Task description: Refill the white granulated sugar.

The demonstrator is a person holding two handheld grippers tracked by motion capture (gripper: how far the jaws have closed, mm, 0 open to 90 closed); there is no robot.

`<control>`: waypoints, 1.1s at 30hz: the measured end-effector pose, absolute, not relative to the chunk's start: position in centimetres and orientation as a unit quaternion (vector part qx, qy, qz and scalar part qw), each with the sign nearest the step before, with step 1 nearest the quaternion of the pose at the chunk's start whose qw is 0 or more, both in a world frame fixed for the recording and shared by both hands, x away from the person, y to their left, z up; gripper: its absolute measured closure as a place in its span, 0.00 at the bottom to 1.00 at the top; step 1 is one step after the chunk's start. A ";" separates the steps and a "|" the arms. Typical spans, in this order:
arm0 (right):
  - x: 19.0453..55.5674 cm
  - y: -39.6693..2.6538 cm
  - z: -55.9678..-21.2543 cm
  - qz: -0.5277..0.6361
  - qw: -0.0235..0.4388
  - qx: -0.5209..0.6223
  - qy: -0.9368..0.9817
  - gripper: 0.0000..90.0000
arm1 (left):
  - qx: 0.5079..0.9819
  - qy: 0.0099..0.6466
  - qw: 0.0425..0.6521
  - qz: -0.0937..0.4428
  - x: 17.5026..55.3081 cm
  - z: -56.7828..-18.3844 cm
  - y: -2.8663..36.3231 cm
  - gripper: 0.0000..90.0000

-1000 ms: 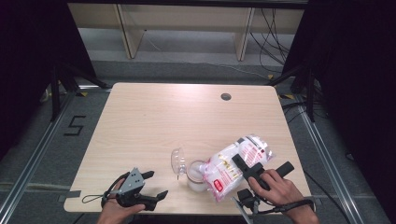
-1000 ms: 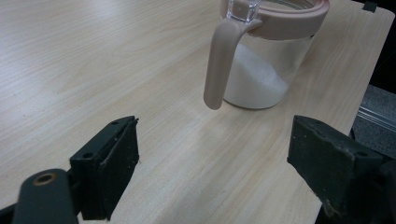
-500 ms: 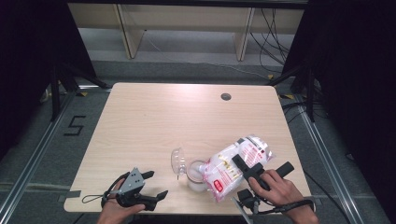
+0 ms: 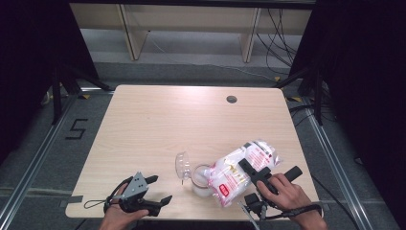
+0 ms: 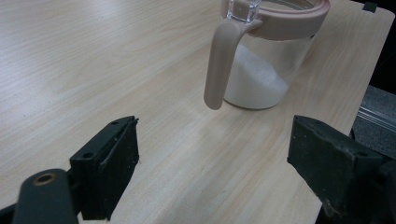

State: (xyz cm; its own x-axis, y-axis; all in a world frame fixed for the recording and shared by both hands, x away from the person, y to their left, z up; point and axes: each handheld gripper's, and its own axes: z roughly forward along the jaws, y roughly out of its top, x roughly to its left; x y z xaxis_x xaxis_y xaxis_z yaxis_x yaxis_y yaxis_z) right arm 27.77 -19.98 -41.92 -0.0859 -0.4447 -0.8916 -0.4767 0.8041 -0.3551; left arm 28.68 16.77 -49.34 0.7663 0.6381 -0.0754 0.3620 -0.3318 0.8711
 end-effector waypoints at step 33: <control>29.5 -21.6 -42.7 0.186 0.534 -0.205 0.799 0.83 | 0.803 0.313 0.488 0.141 28.7 -49.3 16.8 0.18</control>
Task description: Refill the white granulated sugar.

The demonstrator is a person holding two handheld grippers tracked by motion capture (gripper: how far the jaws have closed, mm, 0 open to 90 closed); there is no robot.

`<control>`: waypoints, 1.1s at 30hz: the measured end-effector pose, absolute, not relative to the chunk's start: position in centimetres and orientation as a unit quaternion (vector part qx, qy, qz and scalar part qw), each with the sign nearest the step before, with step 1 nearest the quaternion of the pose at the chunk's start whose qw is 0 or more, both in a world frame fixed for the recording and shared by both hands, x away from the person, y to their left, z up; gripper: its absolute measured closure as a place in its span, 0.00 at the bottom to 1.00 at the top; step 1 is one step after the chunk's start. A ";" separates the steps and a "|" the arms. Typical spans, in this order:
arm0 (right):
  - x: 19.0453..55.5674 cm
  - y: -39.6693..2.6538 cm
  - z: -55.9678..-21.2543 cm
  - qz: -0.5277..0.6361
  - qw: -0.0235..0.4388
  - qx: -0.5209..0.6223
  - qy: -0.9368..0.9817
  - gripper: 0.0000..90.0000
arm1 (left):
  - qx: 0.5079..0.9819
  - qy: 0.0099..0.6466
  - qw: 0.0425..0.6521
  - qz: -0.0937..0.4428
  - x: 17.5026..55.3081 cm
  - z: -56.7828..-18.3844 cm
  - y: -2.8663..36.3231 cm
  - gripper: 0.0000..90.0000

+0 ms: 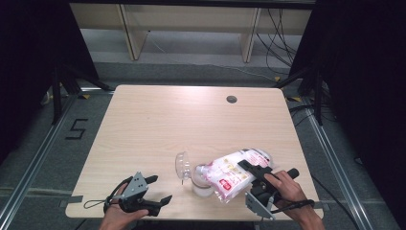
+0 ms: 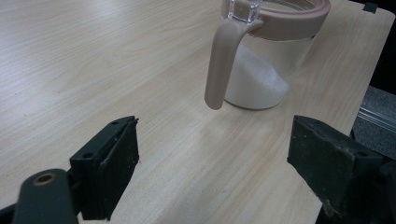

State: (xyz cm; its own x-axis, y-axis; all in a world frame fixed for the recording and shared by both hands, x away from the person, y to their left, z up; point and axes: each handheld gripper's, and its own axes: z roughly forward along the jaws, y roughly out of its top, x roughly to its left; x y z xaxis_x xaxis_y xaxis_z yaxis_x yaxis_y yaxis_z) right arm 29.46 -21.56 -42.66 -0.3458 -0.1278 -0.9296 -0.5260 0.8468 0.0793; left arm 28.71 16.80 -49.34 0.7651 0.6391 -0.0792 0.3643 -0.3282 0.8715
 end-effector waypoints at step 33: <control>31.6 -23.6 -44.3 0.302 0.480 -0.075 0.821 0.84 | 0.805 0.311 0.485 0.143 28.7 -49.3 16.8 0.18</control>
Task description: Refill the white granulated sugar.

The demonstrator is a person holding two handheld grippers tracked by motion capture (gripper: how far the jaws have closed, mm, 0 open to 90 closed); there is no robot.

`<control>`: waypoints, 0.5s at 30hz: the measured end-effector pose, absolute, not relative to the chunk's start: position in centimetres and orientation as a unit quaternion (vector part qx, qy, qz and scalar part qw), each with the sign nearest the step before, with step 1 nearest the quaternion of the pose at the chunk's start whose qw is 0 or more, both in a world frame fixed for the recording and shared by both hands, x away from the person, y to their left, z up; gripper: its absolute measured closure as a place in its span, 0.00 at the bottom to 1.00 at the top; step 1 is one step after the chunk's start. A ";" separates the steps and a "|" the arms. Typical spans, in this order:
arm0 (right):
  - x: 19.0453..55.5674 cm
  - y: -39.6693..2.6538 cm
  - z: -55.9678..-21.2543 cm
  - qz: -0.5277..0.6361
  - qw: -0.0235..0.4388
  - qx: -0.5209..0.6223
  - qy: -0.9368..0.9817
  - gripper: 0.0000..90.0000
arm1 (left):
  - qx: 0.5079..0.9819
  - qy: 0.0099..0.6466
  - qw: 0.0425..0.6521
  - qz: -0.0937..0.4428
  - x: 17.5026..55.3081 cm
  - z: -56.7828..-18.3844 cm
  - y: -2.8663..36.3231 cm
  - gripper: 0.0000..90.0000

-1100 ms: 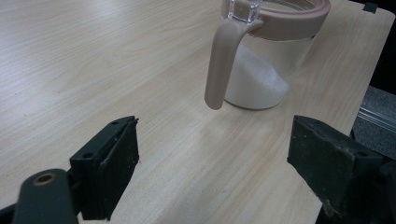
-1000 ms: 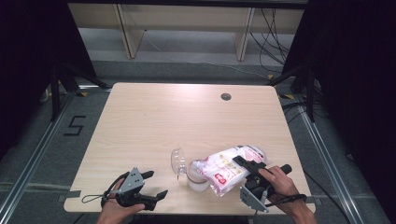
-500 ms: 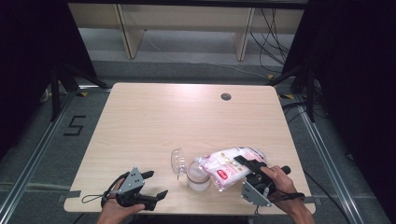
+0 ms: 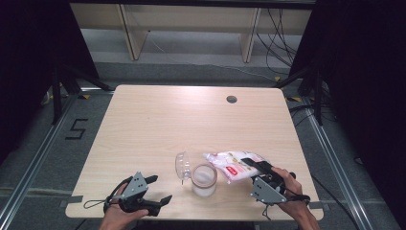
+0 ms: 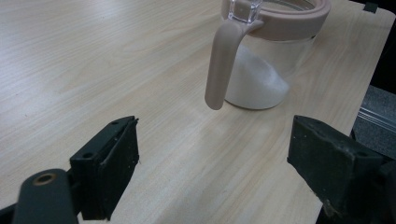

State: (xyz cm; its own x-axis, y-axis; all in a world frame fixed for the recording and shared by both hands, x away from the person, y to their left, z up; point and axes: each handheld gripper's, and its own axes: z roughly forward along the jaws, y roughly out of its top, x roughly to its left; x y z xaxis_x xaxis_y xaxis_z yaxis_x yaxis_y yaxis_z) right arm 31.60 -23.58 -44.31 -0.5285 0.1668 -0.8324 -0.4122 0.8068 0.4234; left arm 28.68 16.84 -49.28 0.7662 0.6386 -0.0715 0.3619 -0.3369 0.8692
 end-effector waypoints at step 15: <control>32.5 -23.8 -45.5 0.357 0.436 -0.004 0.826 0.84 | 0.803 0.312 0.487 0.143 28.6 -49.3 16.8 0.18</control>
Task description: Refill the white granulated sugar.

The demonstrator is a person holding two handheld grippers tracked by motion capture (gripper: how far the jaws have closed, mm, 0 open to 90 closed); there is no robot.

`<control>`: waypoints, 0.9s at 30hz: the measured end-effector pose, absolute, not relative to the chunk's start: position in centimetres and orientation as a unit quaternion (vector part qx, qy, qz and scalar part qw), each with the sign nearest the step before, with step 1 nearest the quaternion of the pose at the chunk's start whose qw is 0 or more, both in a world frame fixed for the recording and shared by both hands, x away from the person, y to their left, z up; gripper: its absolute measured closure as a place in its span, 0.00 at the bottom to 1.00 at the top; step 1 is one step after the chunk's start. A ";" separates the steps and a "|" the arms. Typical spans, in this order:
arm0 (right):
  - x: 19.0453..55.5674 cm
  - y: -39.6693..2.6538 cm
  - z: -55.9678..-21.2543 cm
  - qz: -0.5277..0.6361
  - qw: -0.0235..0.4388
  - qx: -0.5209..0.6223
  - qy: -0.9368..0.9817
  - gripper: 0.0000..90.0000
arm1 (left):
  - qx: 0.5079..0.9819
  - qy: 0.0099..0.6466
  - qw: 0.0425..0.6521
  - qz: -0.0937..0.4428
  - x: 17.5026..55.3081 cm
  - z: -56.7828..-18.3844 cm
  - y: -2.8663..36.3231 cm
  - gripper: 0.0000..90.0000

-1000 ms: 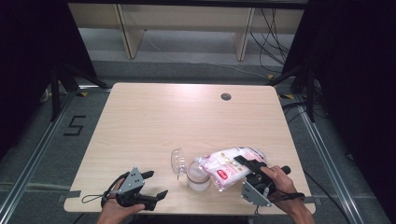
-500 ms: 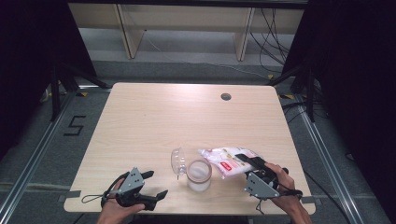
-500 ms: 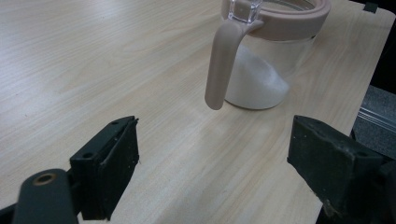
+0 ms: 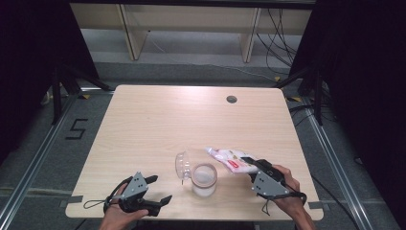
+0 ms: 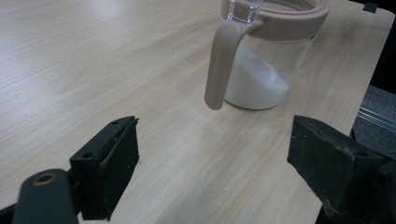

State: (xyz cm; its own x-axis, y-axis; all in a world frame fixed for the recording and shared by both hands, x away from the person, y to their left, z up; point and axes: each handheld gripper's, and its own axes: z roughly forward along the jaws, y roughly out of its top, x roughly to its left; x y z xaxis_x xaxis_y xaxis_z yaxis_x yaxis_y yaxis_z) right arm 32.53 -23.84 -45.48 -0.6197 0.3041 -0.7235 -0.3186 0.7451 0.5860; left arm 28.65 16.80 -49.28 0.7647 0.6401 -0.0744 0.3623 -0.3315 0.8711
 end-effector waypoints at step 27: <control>36.7 -22.9 -47.9 0.466 0.354 0.107 0.804 0.86 | 0.803 0.312 0.488 0.142 28.7 -49.4 16.8 0.18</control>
